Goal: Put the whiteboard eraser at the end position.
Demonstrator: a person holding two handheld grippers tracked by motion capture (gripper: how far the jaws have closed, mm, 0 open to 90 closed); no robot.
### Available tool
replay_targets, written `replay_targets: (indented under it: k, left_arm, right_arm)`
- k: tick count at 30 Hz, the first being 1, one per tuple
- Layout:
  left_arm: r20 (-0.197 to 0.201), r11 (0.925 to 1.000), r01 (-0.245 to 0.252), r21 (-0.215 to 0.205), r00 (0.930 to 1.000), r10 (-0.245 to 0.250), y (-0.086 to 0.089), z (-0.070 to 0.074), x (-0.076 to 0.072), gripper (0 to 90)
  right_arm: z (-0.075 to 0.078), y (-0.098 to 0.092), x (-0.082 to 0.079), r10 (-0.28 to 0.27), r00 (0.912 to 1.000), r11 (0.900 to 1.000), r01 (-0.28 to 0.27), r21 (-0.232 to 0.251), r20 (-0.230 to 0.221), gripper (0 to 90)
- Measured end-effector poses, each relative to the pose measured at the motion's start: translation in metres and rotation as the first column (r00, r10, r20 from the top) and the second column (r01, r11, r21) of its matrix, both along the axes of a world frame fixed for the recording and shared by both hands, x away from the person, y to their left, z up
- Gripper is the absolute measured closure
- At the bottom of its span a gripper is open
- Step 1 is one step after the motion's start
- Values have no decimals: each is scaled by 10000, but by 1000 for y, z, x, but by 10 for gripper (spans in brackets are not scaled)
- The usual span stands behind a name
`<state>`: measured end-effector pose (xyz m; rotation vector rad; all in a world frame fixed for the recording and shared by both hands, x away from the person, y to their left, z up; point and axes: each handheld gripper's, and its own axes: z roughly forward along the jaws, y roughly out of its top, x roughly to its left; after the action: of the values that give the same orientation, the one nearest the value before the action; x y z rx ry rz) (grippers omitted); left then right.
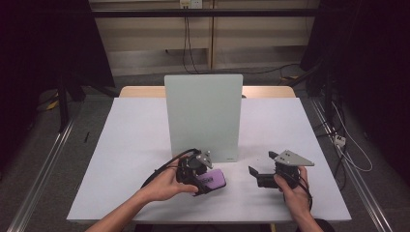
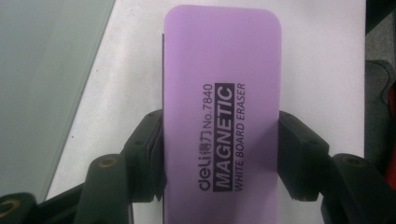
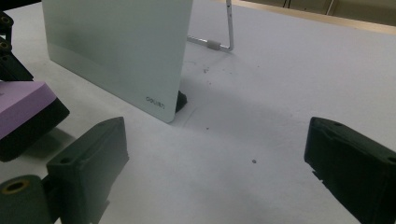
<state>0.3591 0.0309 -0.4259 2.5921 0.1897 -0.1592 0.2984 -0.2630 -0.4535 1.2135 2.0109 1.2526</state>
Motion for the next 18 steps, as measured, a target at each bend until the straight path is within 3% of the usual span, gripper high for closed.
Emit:
replay_targets:
  k: [2,3,7,8,15,18]
  left_arm:
    - [49,10000,-28,-3,10000,28,0,-1,0,407]
    - [86,9998,76,192,9999,-78,-1,0,1,408]
    - [35,10000,-90,8,10000,90,-3,-4,-1,408]
    - [101,9998,-100,183,9999,98,-3,-4,0,408]
    - [94,9998,-91,191,9999,89,-4,-4,1,409]
    - [358,9994,-158,310,9992,147,-4,-4,1,409]
  right_arm:
    - [0,0,0,16,10000,10000,-16,-3,-18,62]
    - [0,0,0,14,10000,10000,-14,-12,-14,62]
    - [0,0,0,10,10000,10000,-10,-13,-9,62]
    - [0,0,0,10,10000,10000,-10,-7,-10,61]
    - [0,0,0,8,10000,10000,-8,3,-15,61]
    - [0,0,0,3,10000,10000,-3,-3,-18,61]
